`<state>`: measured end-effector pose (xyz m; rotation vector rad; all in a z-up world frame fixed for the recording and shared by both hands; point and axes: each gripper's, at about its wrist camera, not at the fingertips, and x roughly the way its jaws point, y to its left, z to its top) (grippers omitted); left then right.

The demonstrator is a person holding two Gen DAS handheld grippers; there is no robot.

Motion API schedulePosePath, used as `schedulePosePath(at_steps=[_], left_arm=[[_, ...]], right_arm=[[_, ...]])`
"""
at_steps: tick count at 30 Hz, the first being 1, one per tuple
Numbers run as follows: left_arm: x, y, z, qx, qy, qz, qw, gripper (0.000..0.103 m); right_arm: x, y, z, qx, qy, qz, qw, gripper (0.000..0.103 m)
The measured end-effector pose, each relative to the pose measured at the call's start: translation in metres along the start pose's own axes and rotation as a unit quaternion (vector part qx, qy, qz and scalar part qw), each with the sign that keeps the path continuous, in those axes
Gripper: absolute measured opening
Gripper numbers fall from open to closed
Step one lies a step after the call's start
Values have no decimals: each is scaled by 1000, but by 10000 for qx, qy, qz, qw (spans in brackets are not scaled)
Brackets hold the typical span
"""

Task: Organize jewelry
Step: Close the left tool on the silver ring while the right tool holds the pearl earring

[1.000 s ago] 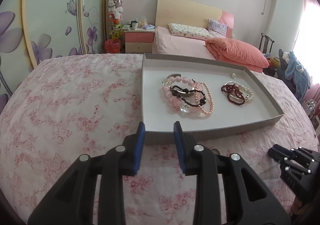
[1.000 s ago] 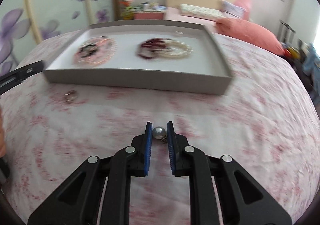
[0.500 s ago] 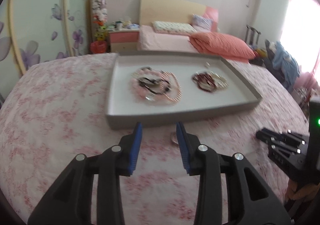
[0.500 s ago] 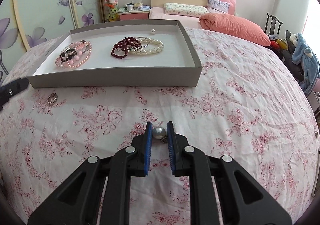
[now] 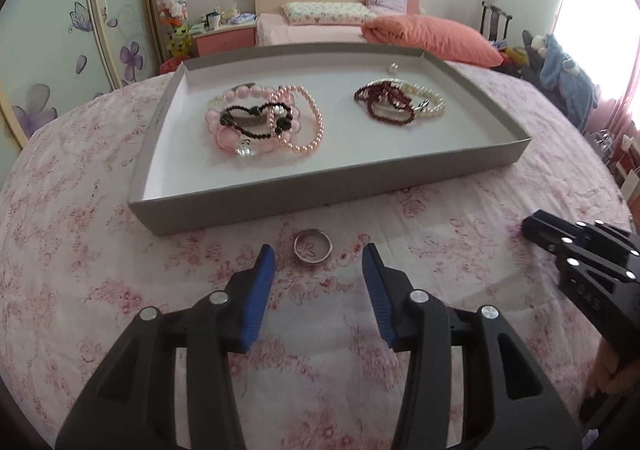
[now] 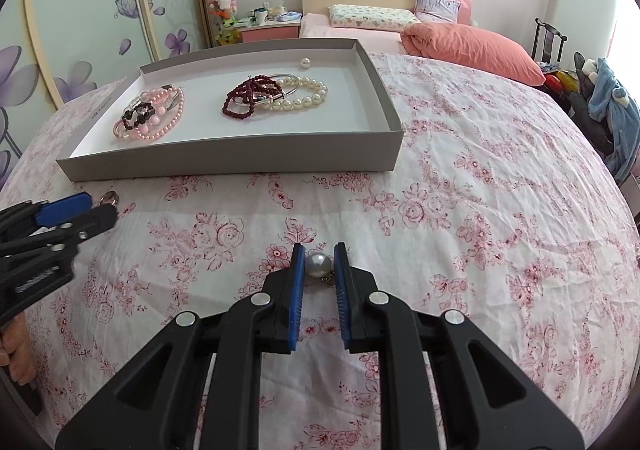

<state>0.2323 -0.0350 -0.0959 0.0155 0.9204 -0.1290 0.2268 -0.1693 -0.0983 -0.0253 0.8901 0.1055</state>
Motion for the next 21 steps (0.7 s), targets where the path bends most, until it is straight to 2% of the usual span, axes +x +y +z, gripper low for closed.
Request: schedulePosePath(at_steps=[3,7,12,21], left_arm=[[4,-3,4,18,-28,114,9999,44],[5,-3,5,5,-92,265,9996,22],[-1,6,-1,-14,-90,365,9993,22],[-26,47,-26,-278,-61,566,9980,22]], right_arm=[[0,0,0,-6,0,-7,10000,16],[0,0,0,-1,0,-3,10000,16],[0,0,0,-2,1,-4,10000,16],[0,12,2,-175,6,116,9998,16]])
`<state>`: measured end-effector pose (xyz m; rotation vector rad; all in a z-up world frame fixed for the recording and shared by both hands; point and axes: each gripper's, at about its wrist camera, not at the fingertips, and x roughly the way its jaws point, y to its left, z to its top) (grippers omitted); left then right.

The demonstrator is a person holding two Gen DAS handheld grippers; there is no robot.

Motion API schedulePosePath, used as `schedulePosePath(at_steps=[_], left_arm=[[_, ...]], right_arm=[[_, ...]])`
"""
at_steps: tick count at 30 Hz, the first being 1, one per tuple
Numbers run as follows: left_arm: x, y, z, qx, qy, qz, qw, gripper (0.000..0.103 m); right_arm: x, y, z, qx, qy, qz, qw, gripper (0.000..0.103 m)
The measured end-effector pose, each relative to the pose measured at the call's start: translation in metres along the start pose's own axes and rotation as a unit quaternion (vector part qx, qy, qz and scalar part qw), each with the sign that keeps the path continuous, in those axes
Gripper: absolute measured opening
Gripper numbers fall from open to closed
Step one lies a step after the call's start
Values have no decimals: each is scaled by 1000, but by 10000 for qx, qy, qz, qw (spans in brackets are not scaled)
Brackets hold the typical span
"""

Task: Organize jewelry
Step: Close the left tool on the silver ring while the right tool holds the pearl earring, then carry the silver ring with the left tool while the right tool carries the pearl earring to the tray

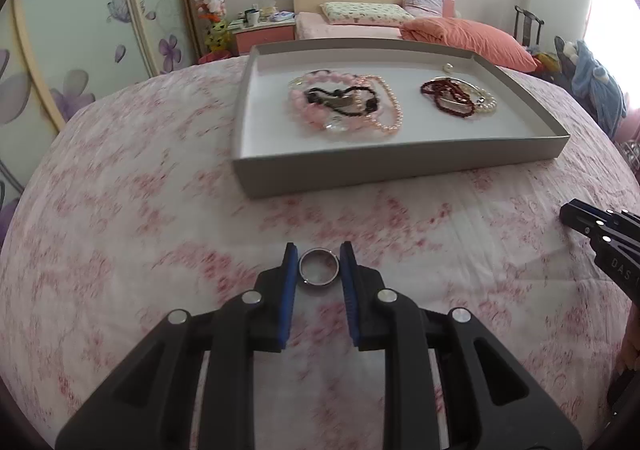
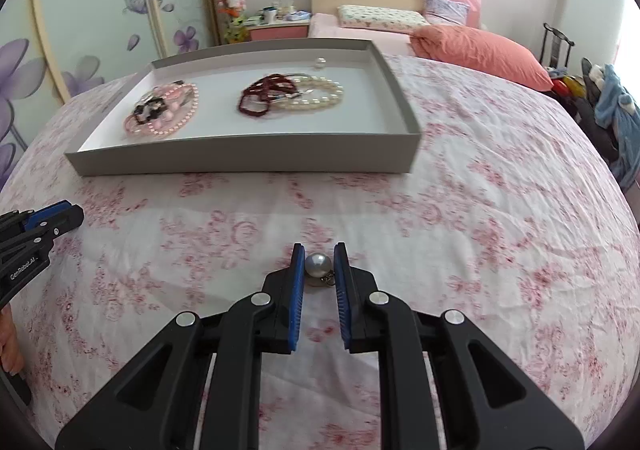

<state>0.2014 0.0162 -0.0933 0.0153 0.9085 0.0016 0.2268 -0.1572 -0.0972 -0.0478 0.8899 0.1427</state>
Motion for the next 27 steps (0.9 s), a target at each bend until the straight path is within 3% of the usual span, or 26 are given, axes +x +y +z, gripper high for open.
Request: schedulePosePath(at_steps=[5,27], left_arm=[[-1,2,-2,-50,-26,1,10000,22],[-1,3,-2,-103,-24,-48,9999,23]], right_arm=[[1,15,2,-160,1,94,9998,16],[1,11,1,-140,3,122,9998,16]])
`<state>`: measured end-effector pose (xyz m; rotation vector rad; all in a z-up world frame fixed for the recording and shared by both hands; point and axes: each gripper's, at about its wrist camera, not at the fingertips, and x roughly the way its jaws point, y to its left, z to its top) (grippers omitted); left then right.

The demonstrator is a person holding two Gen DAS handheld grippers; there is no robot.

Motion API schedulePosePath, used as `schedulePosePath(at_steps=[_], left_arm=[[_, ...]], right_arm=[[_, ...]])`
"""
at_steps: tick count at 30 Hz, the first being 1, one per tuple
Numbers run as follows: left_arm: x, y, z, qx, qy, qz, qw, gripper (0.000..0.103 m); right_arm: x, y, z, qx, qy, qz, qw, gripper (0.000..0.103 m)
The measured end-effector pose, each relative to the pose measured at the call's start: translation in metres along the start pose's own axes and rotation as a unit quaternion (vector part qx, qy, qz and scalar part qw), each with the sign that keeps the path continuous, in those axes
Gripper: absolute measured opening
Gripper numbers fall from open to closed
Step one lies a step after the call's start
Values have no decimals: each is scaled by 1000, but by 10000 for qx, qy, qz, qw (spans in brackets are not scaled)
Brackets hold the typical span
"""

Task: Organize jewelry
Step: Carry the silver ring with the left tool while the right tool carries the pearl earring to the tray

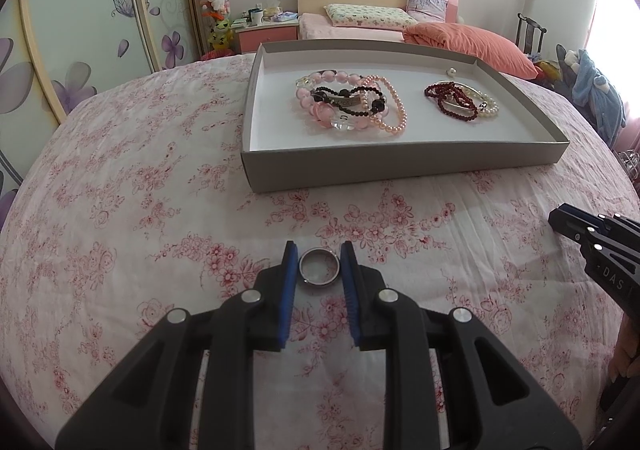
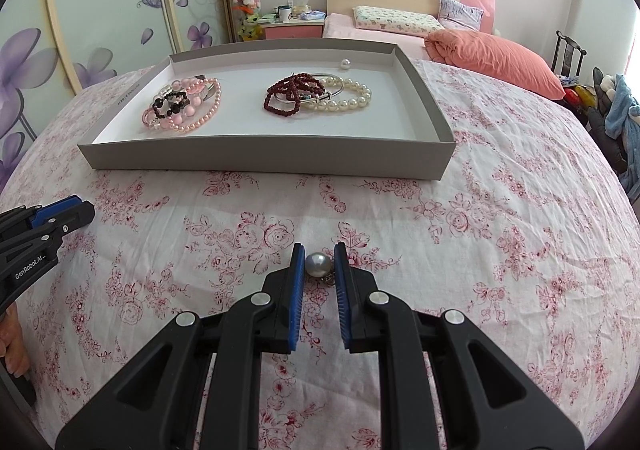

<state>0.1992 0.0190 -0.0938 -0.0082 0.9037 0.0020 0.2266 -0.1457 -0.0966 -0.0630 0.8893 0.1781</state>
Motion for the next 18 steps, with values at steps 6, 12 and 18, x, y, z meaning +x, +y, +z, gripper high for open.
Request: schedulePosePath(at_steps=[6,12,18], left_arm=[[0,0,0,-4,-3,-15,10000,23],[-6,6,0,-142,-141,-150,9997,22],[-51,0,17,-121,-956,-214,9951,22]], right_arm=[[0,0,0,40,-4,29,10000,16],[-15,-8,1,286,-278,190,9990,16],[-54,-9,27,376,-1121,284,9926,16]])
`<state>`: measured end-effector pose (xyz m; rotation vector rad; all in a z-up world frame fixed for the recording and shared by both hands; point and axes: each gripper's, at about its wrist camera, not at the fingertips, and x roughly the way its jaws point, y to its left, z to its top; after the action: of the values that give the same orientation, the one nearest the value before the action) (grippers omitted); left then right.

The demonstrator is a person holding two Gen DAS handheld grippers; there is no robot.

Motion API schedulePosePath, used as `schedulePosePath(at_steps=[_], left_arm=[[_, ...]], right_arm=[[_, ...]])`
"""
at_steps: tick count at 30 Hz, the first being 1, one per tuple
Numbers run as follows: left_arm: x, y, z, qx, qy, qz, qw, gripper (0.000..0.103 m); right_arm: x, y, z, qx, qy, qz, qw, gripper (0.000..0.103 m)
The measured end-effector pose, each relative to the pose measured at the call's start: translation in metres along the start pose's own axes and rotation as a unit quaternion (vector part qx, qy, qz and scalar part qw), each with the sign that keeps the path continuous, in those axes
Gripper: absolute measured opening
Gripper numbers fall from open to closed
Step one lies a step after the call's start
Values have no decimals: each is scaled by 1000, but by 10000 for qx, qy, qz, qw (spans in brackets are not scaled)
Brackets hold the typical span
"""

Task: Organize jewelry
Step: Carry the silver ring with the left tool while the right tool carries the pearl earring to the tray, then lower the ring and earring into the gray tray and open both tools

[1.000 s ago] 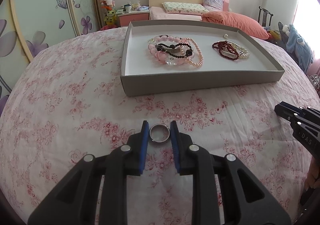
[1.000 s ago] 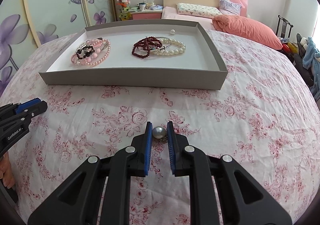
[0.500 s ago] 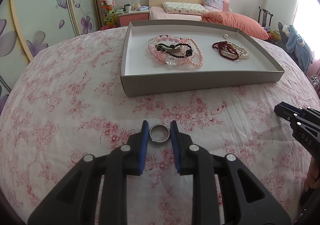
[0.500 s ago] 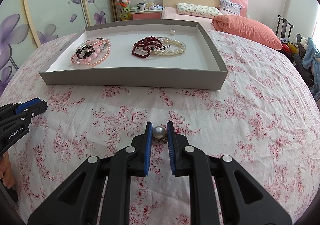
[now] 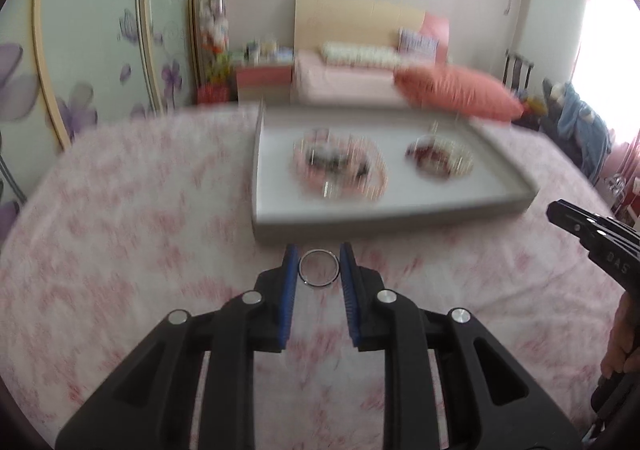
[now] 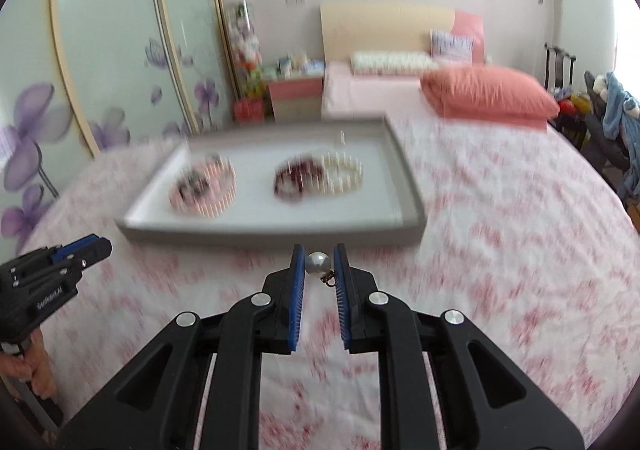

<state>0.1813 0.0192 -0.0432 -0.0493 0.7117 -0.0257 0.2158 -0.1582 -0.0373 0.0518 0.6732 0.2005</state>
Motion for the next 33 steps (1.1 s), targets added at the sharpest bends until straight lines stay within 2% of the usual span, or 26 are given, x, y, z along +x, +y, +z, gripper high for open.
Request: schedulePosePath(at_steps=[4,7,11,20,33], left_arm=[[-26,-12,25,105,-783,80,9968,22],[-31,-21,40,178,-1062,74,9942,22],[-26,-30,52,221,-1211,40,9924,22],[4,-34,63,174,-1146,-68,9932,22],[46,-30,70,146,-1024,-125,9946,22]], right_arm=[[-12,8,24,-54,-578,16,9983,16],[-14,16,36,-100,-867,39,9962,16],[-14,20,44,-191,-1128,48,9934,16],[9,21,59,-223,-1295,33,9913,16],[58,21,65,-211,-993,46,9948,16]])
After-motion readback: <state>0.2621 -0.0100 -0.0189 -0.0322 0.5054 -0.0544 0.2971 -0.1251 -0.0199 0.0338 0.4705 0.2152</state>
